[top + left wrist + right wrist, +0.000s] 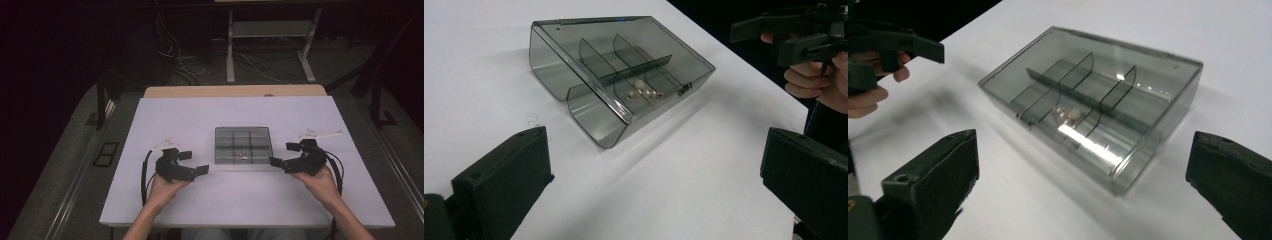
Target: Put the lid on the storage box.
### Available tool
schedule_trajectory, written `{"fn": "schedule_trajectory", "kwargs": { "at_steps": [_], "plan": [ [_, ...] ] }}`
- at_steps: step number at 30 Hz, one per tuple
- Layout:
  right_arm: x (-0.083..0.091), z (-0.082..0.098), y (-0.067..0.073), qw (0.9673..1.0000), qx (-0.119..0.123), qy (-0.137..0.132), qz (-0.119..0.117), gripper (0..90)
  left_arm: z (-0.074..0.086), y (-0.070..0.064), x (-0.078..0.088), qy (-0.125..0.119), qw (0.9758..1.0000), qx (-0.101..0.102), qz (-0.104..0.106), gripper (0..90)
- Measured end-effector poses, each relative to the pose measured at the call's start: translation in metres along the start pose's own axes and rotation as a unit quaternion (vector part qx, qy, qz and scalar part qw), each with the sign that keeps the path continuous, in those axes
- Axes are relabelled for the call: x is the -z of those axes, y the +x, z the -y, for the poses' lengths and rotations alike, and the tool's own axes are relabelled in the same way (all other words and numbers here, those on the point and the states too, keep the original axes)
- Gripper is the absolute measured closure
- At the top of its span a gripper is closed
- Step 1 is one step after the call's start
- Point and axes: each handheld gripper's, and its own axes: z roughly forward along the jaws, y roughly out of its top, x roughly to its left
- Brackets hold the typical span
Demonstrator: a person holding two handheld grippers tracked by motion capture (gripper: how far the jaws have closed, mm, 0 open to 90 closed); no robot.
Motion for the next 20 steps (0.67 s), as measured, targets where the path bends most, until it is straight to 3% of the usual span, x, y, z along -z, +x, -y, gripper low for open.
{"fn": "schedule_trajectory", "kwargs": {
  "at_steps": [5, 13, 20],
  "plan": [
    [0.009, 0.013, 0.004, 0.9999, -0.006, 0.002, -0.01, 0.5, 0.01, -0.004, 0.008, -0.004, 1.0, -0.003, -0.005, 0.0],
    [0.014, 0.036, 0.004, 0.9996, -0.017, 0.017, -0.016, 0.5, 0.024, -0.012, 0.014, 0.012, 0.9996, -0.023, -0.013, 0.0],
    [0.016, 0.045, 0.008, 0.9996, -0.021, 0.012, -0.015, 0.5, 0.032, -0.011, 0.018, 0.008, 0.9997, -0.016, -0.014, 0.0]
  ]
}}
